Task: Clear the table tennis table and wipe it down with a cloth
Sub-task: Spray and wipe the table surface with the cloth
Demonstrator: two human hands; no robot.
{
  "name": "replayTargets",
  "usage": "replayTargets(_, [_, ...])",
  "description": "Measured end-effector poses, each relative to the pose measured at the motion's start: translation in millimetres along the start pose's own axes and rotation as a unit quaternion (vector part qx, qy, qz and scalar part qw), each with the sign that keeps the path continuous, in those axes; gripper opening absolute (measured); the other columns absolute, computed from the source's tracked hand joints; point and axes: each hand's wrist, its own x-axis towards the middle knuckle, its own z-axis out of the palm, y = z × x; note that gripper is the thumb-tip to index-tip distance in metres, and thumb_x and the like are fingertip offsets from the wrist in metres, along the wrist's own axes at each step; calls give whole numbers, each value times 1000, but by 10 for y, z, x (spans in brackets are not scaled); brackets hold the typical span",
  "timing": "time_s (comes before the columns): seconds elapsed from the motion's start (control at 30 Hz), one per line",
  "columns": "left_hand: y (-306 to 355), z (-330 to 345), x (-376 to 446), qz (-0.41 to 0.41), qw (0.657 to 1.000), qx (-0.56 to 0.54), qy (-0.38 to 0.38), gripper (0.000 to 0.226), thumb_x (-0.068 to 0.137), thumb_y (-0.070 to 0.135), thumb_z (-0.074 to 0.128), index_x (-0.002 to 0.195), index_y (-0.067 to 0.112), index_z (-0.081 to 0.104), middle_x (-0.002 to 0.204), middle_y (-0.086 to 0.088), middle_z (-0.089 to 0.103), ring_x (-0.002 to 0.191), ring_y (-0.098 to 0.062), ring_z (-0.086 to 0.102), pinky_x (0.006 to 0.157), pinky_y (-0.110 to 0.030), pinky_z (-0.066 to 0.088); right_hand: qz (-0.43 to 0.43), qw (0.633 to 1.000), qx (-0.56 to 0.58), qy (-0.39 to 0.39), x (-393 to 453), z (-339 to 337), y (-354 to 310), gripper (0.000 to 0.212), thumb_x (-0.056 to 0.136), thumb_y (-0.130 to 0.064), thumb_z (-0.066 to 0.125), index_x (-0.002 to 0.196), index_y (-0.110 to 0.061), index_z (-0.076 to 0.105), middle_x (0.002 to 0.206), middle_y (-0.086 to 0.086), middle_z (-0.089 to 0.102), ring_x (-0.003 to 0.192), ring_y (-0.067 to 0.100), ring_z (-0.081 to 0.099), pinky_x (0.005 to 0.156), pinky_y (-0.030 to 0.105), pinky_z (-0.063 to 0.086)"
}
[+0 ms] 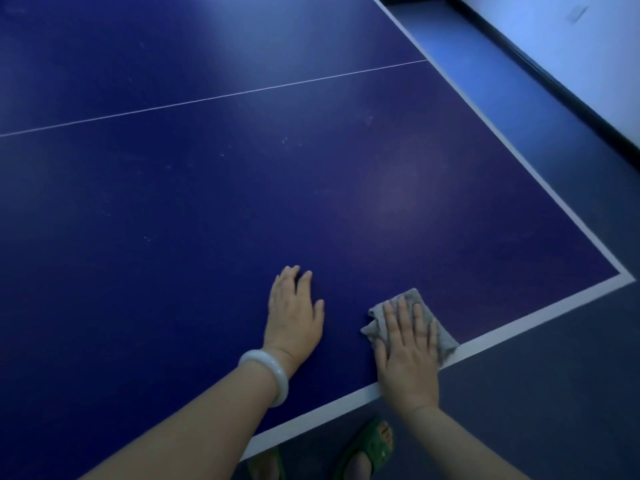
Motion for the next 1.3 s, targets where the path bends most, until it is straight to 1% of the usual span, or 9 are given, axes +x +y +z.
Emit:
replayTargets(0.2, [500, 477, 217, -100, 992, 82, -2, 71, 99, 52, 24, 154, 14, 1, 161, -14, -8, 148, -29, -16, 119, -42, -13, -253, 966, -32, -31, 117, -121, 789, 60, 99, -41, 34, 155, -24, 21, 163, -1, 14, 150, 22, 13, 117, 49, 14])
replayTargets(0.4, [522, 690, 203, -125, 978, 164, 25, 73, 96, 53, 9, 154, 11, -4, 161, -16, -9, 147, -31, -18, 120, -47, -10, 83, 996, 7, -26, 656, -339, 1552, 62, 96, -51, 5, 154, -29, -1, 162, -6, -14, 148, 14, -19, 121, 45, -6])
replayTargets(0.5, [532, 723, 218, -131, 976, 174, 24, 73, 96, 53, 11, 154, 11, -2, 161, -17, -7, 148, -31, -16, 121, -47, -8, 167, 986, 3, -3, 688, -317, 1251, 58, 102, -44, 11, 156, -25, -1, 161, -2, -17, 148, 19, -20, 121, 48, -4])
replayTargets(0.7, [539, 703, 204, -122, 978, 166, 41, 71, 97, 51, 20, 155, 10, 9, 161, -18, 2, 149, -31, -7, 121, -46, -4, -264, 964, -7, -40, 199, -135, 732, 59, 99, -41, 38, 154, -27, 24, 164, -2, 11, 151, 21, 8, 118, 50, 12])
replayTargets(0.77, [544, 703, 206, -123, 978, 165, 45, 71, 97, 51, 21, 154, 11, 10, 161, -17, 2, 149, -30, -7, 121, -46, -4, -299, 953, -29, -38, 288, -199, 1074, 56, 99, -42, 39, 152, -29, 29, 162, -4, 18, 151, 19, 11, 120, 46, 7])
replayTargets(0.87, [550, 699, 213, -130, 977, 165, 44, 70, 98, 51, 22, 154, 12, 10, 161, -16, 2, 149, -29, -9, 121, -45, -5, -176, 982, -62, 4, 557, -366, 1690, 57, 94, -38, 34, 149, -23, 37, 159, 3, 26, 149, 20, 10, 122, 38, -4])
replayTargets(1.07, [565, 691, 214, -134, 976, 166, 49, 70, 98, 51, 25, 154, 13, 11, 161, -15, 2, 149, -28, -8, 122, -44, -5, 215, 976, 20, 16, 837, -460, 1902, 59, 103, -39, 21, 156, -24, 1, 162, 1, -10, 150, 23, -12, 121, 51, -2])
replayTargets(1.17, [573, 685, 212, -137, 976, 165, 47, 69, 98, 50, 26, 154, 13, 12, 161, -15, 3, 149, -28, -8, 122, -44, -4, 99, 995, -9, 29, 655, -299, 1294, 58, 104, -39, 23, 156, -22, 4, 163, 5, -8, 150, 25, -12, 121, 51, 0])
replayTargets(1.3, [579, 685, 212, -134, 976, 165, 51, 69, 98, 50, 27, 154, 13, 13, 161, -15, 4, 149, -28, -6, 122, -45, -2, -269, 963, -12, -16, 400, -176, 954, 58, 99, -41, 34, 154, -25, 24, 163, 0, 14, 151, 22, 8, 118, 50, 14])
